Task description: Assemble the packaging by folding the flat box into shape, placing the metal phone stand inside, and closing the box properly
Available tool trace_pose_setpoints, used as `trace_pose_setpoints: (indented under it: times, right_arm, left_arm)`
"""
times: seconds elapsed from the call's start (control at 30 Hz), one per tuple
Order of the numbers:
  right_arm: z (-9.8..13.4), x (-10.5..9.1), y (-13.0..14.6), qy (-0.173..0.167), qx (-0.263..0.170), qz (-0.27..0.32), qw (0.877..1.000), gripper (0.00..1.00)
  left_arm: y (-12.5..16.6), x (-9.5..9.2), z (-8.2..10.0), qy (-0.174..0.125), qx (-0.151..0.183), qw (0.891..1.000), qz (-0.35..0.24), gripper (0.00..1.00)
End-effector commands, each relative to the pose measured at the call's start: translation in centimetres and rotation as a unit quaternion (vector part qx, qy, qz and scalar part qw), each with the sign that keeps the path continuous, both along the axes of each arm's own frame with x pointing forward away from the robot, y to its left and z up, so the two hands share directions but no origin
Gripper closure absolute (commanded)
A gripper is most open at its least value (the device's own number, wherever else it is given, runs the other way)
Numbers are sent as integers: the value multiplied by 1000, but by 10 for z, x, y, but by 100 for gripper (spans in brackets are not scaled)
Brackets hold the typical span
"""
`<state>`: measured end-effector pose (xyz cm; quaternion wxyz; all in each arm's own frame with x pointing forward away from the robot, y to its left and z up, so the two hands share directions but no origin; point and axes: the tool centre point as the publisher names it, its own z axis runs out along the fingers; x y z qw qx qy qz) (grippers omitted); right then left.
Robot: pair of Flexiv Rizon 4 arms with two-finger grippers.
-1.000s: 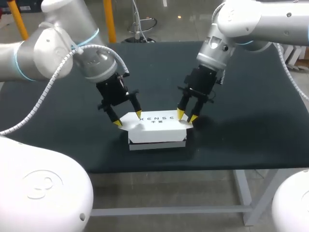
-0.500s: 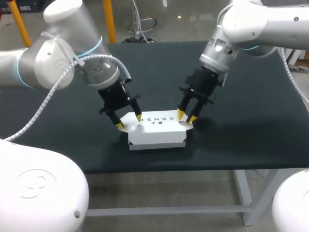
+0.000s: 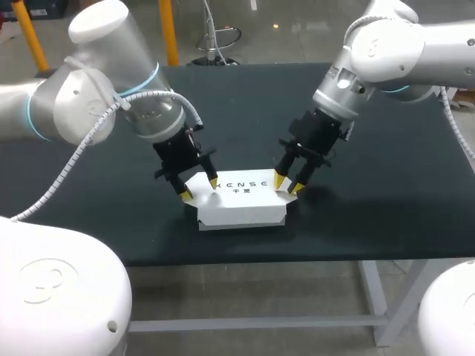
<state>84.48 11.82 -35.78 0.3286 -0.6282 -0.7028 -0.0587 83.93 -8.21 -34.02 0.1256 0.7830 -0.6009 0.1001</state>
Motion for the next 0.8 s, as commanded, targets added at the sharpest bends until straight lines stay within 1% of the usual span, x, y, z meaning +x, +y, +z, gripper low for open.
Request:
trace_pose_setpoints:
  times: [0.03, 0.13, 0.3, 0.43, 0.6, 0.67, 0.8]
  right_arm:
    - [-2, -6, -1, -22, -6, -24, 999, 58]
    - [-4, -5, 0, -30, -13, -42, 999, 58]
    - [-7, -4, -1, -40, -16, -69, 997, 57]
    - [-8, -4, -1, -48, -10, -83, 995, 57]
    - [-11, -5, -2, -69, -1, -94, 993, 56]
    - [-11, -4, -2, -71, 1, -95, 993, 56]
    - [-11, -3, -3, -75, 10, -102, 992, 55]
  left_arm:
    - [-1, -4, -1, -9, 4, 1000, 10, 38]
    - [-1, -3, -2, -10, 5, 1000, 13, 40]
    - [-1, -2, -4, -11, 7, 1000, 16, 39]
    - [-1, -1, -5, -11, 5, 1000, 20, 40]
    - [0, 1, -8, -11, 2, 1000, 27, 39]
    - [0, 2, -8, -10, 3, 1000, 28, 41]
    - [0, 2, -9, -11, 2, 999, 31, 50]
